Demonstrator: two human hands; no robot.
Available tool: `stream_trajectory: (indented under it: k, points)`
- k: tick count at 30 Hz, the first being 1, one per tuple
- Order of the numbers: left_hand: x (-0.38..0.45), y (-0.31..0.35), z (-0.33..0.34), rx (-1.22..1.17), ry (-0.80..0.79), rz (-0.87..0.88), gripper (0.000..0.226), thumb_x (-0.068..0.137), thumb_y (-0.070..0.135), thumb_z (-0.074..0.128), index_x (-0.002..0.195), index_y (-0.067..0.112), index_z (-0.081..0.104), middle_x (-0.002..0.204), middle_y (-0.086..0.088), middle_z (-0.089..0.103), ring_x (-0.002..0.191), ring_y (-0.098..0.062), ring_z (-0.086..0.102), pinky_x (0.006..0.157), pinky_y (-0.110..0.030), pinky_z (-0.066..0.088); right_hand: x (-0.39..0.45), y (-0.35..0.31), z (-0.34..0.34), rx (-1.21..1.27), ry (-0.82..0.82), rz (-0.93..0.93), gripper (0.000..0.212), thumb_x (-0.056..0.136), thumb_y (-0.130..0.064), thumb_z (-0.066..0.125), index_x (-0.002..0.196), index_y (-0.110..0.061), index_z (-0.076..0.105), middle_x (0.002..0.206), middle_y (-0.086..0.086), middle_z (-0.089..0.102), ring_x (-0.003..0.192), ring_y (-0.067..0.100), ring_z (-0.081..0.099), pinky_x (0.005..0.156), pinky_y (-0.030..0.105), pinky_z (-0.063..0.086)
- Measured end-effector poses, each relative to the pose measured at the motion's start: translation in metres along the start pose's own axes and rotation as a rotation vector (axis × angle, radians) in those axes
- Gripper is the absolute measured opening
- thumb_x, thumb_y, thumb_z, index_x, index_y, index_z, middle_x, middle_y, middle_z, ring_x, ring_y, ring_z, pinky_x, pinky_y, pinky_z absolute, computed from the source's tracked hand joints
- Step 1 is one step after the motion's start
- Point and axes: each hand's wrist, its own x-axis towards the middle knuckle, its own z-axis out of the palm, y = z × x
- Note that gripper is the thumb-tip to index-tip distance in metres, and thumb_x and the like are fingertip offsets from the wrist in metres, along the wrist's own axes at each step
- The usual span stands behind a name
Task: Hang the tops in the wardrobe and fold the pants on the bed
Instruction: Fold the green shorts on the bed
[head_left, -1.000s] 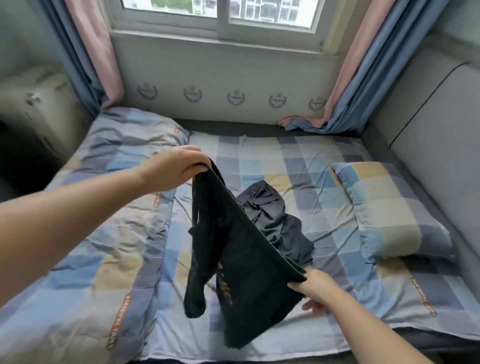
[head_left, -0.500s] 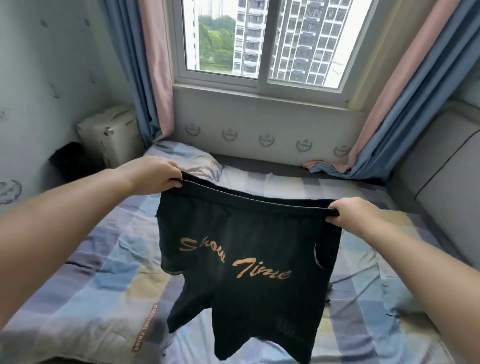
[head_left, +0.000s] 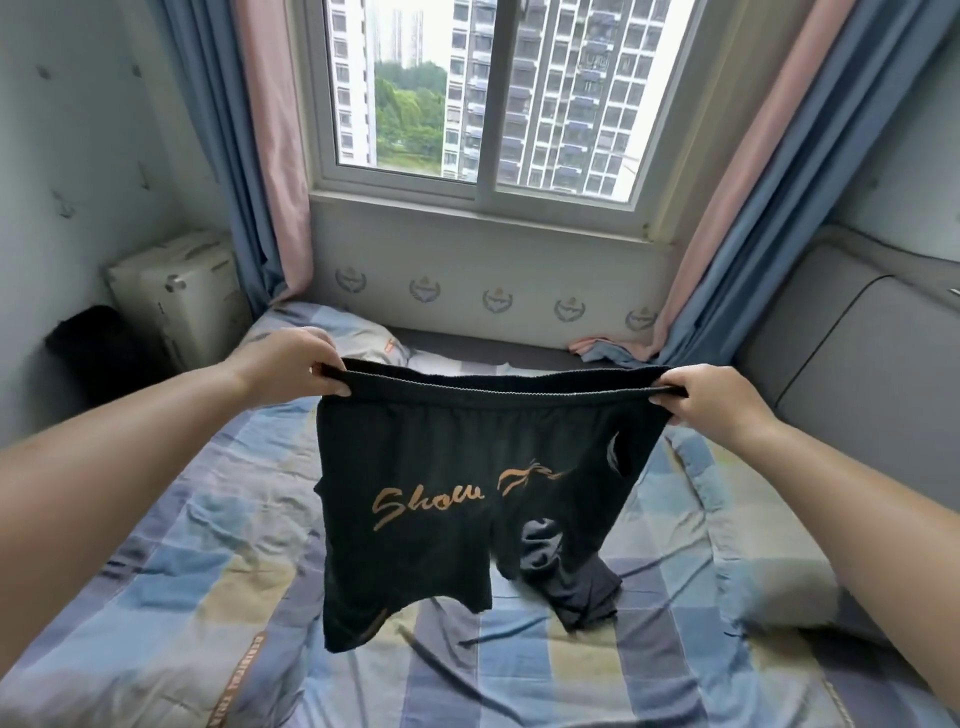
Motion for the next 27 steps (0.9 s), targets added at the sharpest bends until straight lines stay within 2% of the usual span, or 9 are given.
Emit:
stream_trajectory:
  k: [3, 7, 12, 15, 17, 19, 22, 24, 27]
  points:
    - [0.002, 0.002, 0.009, 0.074, -0.131, 0.079, 0.017, 0.079, 0.010, 0.075, 0.096, 0.010, 0.076, 0.099, -0.006, 0.064, 0.079, -0.016, 0.055, 0.082, -0.027, 0.046, -0.006, 0.006, -0.001, 0.000, 0.012, -0.053, 0.017, 0.090, -0.020, 0.062, 0.104, -0.026, 0.068, 0.091, -0.002, 0.071, 0.082, 0.020, 0.063, 0.075, 0.032, 0.050]
    - [-0.003, 0.000, 0.020, 0.229, -0.228, 0.112, 0.017, 0.080, 0.031, 0.074, 0.090, 0.017, 0.075, 0.084, 0.008, 0.054, 0.077, -0.012, 0.051, 0.074, -0.022, 0.042, -0.026, 0.003, 0.003, -0.109, -0.021, -0.069, 0.019, 0.091, -0.024, 0.061, 0.108, -0.028, 0.068, 0.099, -0.003, 0.070, 0.091, 0.021, 0.062, 0.075, 0.032, 0.049]
    - [-0.018, -0.012, 0.019, 0.104, -0.022, 0.108, 0.018, 0.075, 0.027, 0.078, 0.082, 0.012, 0.072, 0.080, 0.000, 0.065, 0.074, -0.024, 0.060, 0.068, -0.032, 0.048, -0.070, -0.014, 0.010, -0.068, -0.036, 0.091, 0.010, 0.087, -0.032, 0.065, 0.093, -0.024, 0.069, 0.078, -0.005, 0.061, 0.078, 0.020, 0.055, 0.064, 0.031, 0.042]
    - [-0.029, -0.016, 0.020, 0.034, 0.078, 0.102, 0.016, 0.072, 0.019, 0.081, 0.071, 0.010, 0.067, 0.057, 0.011, 0.049, 0.060, -0.020, 0.049, 0.052, -0.022, 0.034, -0.099, -0.030, 0.024, -0.006, 0.001, 0.165, 0.010, 0.085, -0.026, 0.069, 0.092, -0.020, 0.070, 0.078, -0.002, 0.061, 0.075, 0.019, 0.052, 0.063, 0.031, 0.038]
    - [-0.037, -0.018, 0.020, -0.046, 0.092, 0.131, 0.018, 0.069, 0.013, 0.083, 0.072, 0.008, 0.066, 0.058, 0.017, 0.045, 0.054, -0.013, 0.045, 0.052, -0.007, 0.033, -0.114, -0.036, 0.033, 0.030, 0.049, 0.198, 0.007, 0.084, -0.021, 0.069, 0.091, -0.022, 0.069, 0.076, -0.004, 0.059, 0.074, 0.018, 0.050, 0.061, 0.029, 0.033]
    - [-0.050, -0.017, 0.020, -0.177, 0.062, 0.149, 0.021, 0.069, 0.006, 0.083, 0.084, 0.009, 0.068, 0.068, 0.017, 0.049, 0.058, -0.003, 0.048, 0.058, 0.000, 0.035, -0.132, -0.042, 0.043, 0.089, 0.078, 0.235, 0.013, 0.084, -0.017, 0.068, 0.086, -0.027, 0.060, 0.073, -0.009, 0.056, 0.072, 0.018, 0.052, 0.057, 0.029, 0.032]
    - [-0.071, -0.016, 0.021, -0.271, -0.091, 0.035, 0.031, 0.074, 0.012, 0.080, 0.099, 0.022, 0.065, 0.082, 0.009, 0.057, 0.071, -0.011, 0.053, 0.061, -0.010, 0.036, -0.164, -0.046, 0.059, 0.189, 0.065, 0.296, 0.026, 0.083, -0.016, 0.069, 0.092, -0.026, 0.046, 0.071, -0.013, 0.050, 0.071, 0.021, 0.052, 0.057, 0.031, 0.031]
    - [-0.088, -0.017, 0.023, -0.296, -0.188, -0.004, 0.013, 0.076, 0.017, 0.078, 0.082, 0.020, 0.067, 0.071, 0.013, 0.060, 0.067, -0.005, 0.054, 0.056, -0.011, 0.035, -0.188, -0.044, 0.064, 0.246, 0.034, 0.293, 0.036, 0.082, -0.017, 0.071, 0.107, -0.023, 0.046, 0.076, -0.007, 0.057, 0.072, 0.021, 0.053, 0.063, 0.031, 0.033]
    - [-0.114, -0.016, 0.027, -0.393, -0.303, -0.145, 0.023, 0.077, 0.024, 0.078, 0.074, 0.007, 0.063, 0.058, 0.003, 0.048, 0.051, -0.007, 0.042, 0.048, -0.018, 0.031, -0.211, -0.039, 0.060, 0.253, -0.040, 0.230, 0.046, 0.081, -0.018, 0.073, 0.122, -0.022, 0.051, 0.090, 0.000, 0.064, 0.080, 0.019, 0.056, 0.070, 0.028, 0.036]
